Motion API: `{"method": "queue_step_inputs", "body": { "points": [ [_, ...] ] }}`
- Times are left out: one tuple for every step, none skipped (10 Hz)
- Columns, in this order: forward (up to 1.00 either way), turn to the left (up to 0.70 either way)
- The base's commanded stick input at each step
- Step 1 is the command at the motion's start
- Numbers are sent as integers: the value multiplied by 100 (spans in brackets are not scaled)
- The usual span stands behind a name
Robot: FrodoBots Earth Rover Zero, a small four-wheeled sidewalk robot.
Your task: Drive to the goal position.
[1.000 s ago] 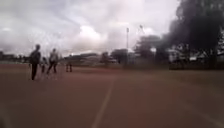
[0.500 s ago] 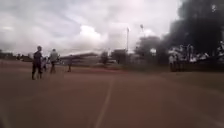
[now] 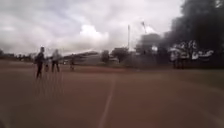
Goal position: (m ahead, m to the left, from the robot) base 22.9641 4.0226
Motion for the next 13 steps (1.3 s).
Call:
{"method": "queue_step_inputs", "body": {
  "points": [
    [85, 0],
    [85, 0],
    [85, 0],
    [85, 0],
    [85, 0],
    [85, 0],
    [85, 0],
    [85, 0],
    [85, 0],
    [85, 0],
    [85, 0],
    [85, 0],
    [85, 0]
  ]
}}
